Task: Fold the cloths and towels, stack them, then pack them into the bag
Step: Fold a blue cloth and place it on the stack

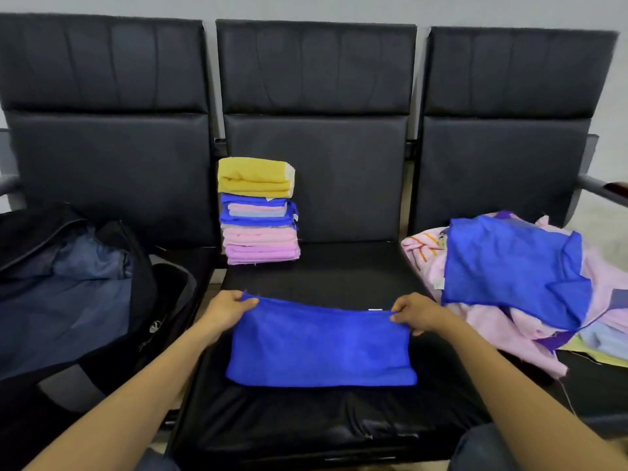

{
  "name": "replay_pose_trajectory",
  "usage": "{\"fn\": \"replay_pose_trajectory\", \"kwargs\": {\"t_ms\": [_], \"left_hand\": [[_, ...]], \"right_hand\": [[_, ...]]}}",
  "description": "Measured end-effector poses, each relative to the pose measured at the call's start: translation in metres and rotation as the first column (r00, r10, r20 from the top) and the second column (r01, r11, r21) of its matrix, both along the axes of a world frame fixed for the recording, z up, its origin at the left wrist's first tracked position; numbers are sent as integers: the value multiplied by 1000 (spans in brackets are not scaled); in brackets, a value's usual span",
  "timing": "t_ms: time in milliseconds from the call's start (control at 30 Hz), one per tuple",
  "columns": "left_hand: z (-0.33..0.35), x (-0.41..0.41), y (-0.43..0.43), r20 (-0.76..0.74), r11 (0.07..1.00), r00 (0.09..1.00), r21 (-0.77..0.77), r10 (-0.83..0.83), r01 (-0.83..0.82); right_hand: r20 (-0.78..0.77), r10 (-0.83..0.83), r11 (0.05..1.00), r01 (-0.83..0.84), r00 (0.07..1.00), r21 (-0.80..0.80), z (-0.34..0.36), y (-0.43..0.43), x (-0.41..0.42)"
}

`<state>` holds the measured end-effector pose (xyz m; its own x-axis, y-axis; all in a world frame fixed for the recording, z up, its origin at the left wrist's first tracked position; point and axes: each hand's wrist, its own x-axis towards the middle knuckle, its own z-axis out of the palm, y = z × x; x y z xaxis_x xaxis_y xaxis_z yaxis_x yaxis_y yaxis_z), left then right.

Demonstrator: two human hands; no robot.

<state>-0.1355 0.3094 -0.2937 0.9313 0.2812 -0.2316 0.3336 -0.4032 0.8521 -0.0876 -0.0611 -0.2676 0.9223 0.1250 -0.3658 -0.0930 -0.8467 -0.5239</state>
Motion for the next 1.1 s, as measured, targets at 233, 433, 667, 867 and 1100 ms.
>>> {"fn": "replay_pose_trajectory", "kwargs": {"t_ms": [233, 433, 667, 867, 1100], "left_hand": [[-8, 26, -15, 18, 997, 998, 43, 65, -66], [-20, 27, -20, 32, 977, 996, 194, 78, -83], [-16, 19, -27, -377, 734, 926, 632, 9, 250], [-20, 13, -27, -88, 857, 996, 512, -8, 52], [-10, 13, -25, 91, 922, 984, 370, -154, 110]], "right_hand": [[138, -48, 998, 54, 989, -43, -26, 10, 32], [220, -70, 987, 99, 973, -123, -50, 8, 28], [361, 207, 977, -172, 909, -126, -35, 37, 11], [10, 525, 816, -500, 851, -290, -59, 55, -6], [46, 446, 881, -430, 894, -196, -48, 59, -3]]}}
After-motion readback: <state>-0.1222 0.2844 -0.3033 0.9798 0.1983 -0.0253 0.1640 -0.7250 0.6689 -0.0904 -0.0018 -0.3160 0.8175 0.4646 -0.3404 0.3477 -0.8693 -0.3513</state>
